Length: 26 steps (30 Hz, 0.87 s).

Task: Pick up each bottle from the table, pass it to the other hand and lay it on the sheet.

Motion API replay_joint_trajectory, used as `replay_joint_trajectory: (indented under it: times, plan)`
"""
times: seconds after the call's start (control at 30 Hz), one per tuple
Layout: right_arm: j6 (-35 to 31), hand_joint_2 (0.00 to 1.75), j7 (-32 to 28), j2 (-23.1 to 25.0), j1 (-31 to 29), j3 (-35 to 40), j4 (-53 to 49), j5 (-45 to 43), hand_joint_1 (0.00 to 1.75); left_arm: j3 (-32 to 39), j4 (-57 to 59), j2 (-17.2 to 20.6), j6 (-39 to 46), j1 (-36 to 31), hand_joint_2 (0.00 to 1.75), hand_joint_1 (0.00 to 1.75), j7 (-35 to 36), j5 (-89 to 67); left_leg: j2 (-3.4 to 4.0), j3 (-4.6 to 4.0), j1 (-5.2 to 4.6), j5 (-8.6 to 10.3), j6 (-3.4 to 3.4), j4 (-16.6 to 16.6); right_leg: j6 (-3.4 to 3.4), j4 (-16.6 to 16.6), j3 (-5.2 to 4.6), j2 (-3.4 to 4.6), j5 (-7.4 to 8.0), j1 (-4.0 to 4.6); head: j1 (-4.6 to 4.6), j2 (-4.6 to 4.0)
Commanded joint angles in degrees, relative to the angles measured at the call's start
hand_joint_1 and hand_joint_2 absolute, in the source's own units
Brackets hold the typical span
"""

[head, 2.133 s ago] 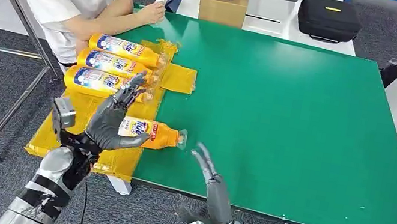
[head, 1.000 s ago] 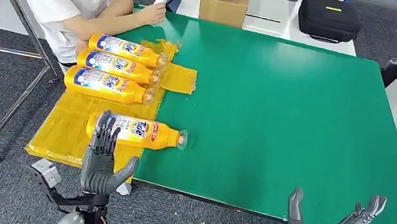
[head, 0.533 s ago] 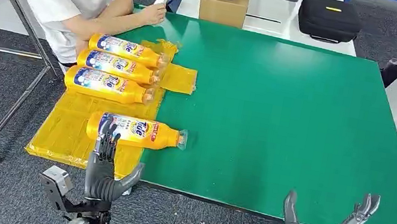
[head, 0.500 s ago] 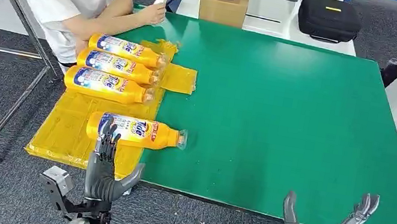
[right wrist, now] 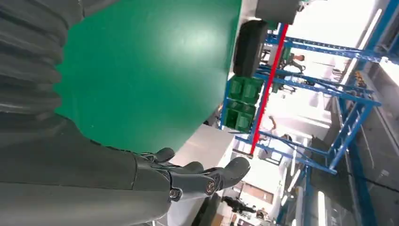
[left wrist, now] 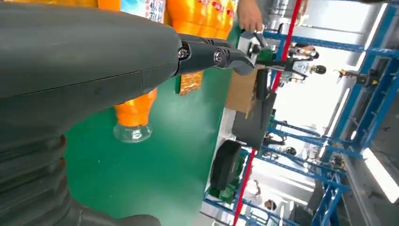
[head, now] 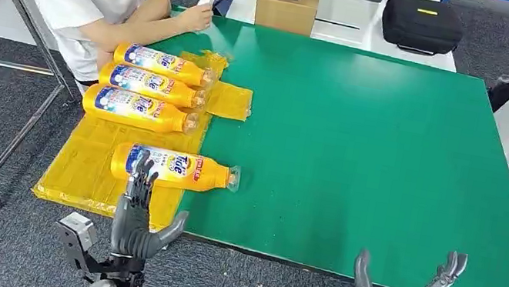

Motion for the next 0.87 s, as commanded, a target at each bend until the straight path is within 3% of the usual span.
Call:
replay_joint_trajectory:
  times: [0.03,0.87]
  plan:
    - [-0.2,1.75,0.1,1.6,-0.2,-0.5,5.0,-0.8,0.0,-0.7,2.8,1.1,0.2,-1.2,1.75,0.0,0.1,-0.7,0.05,0.28,0.06,-0.1,-0.08,-0.1,-0.13,-0.1,0.28,-0.01,-0.08,0.08,0.0,0.0]
    - [-0.2,1.75,0.1,0.6,-0.2,1.3,5.9,-2.0,0.0,-1.0,2.7,0.9,2.1,-1.1,1.75,0.0,0.0,-3.6,0.06,0.3,0.06,-0.1,-0.09,-0.1,-0.13,-0.1,0.29,0.0,-0.09,0.07,0.02,0.0]
